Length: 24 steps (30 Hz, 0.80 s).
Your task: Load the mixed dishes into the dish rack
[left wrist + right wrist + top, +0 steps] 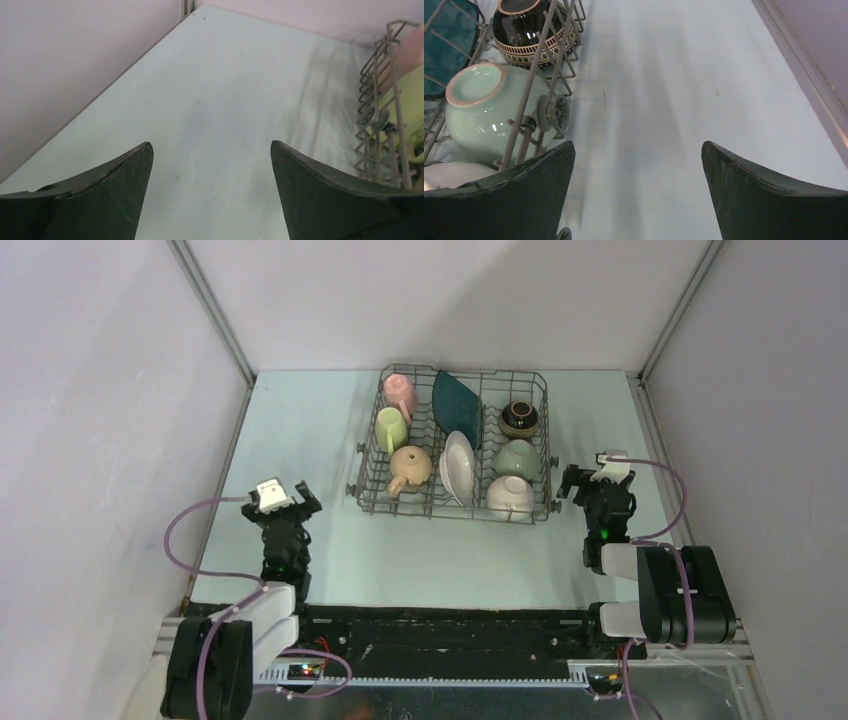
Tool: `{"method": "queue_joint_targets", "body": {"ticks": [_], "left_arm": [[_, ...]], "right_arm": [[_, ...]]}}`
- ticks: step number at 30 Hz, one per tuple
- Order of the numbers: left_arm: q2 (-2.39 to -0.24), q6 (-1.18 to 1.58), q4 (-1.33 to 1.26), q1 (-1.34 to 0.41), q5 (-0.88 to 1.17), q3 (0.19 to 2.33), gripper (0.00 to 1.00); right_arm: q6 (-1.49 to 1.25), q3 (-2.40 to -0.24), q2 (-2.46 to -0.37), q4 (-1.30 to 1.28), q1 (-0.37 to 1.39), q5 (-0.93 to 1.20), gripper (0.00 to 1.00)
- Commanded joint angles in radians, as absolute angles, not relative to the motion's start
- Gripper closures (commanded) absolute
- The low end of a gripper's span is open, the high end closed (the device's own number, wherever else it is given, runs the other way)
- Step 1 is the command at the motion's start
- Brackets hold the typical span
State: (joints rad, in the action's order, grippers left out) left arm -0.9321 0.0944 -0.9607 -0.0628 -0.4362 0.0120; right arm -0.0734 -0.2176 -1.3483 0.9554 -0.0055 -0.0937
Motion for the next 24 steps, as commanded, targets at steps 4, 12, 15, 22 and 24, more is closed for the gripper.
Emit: {"method": "queue_joint_targets", "body": {"ticks": [4, 12, 15, 22, 24], "left_arm": [[-1.167, 0.004, -1.194, -0.051, -0.419, 0.086, 0.03], [-1.256, -0.006, -1.088, -0.033, -0.395, 0.174, 0.0], [-1.262, -0.006, -1.101, -0.032, -0.396, 0.174, 0.0], [-1.261, -0.005, -1.097, -0.032, -0.399, 0.176, 0.0], [-1.262, -0.005, -1.097, -0.032, -0.398, 0.176, 0.0]], "right_arm": [[-0.06, -0.242, -1.354, 0.986, -0.005, -0.098, 0.01], [-0.061, -0.242, -1.356, 0.985, -0.007, -0.091, 0.0], [-0.061, -0.243, -1.356, 0.985, -0.007, -0.091, 0.0], [-0.061, -0.243, -1.357, 0.984, -0.008, -0.091, 0.0], [-0.061, -0.242, -1.356, 0.985, -0.009, -0.091, 0.0]]}}
